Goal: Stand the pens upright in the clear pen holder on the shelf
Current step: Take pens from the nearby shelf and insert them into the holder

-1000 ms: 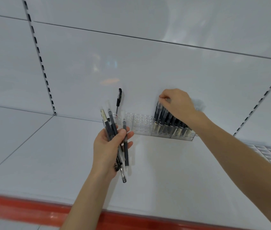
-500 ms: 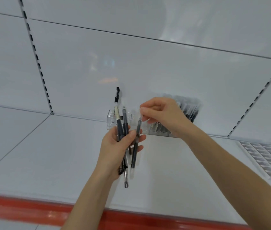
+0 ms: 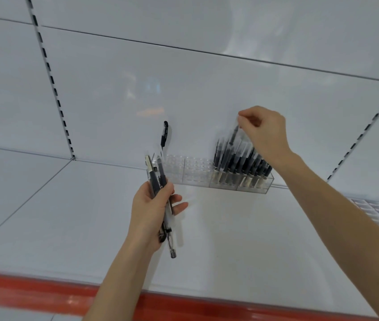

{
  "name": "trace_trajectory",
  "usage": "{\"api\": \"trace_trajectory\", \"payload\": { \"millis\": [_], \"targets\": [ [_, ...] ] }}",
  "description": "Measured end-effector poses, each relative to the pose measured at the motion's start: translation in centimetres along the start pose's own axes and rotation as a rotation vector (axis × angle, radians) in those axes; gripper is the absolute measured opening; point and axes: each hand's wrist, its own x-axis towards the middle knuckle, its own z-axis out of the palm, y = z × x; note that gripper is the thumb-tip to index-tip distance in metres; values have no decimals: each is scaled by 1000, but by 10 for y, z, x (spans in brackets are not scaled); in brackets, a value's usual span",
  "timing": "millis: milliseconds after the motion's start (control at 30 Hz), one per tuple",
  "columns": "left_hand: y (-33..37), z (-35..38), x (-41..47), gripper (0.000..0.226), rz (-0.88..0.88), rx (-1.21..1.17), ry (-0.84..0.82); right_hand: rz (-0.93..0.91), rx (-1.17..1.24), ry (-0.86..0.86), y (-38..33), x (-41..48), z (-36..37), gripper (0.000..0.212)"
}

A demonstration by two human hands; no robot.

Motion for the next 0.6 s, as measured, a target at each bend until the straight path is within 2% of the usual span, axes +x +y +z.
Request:
{"api": "trace_trajectory", "payload": {
  "millis": [300,600],
  "targets": [
    [0,0,0,1,4,-14,-17,-56,-75,-33,-3,5,-2,16],
    [0,-1,-1,8,-15,-21,-45,-62,-222,-258,1,-4,6,16]
  ]
}}
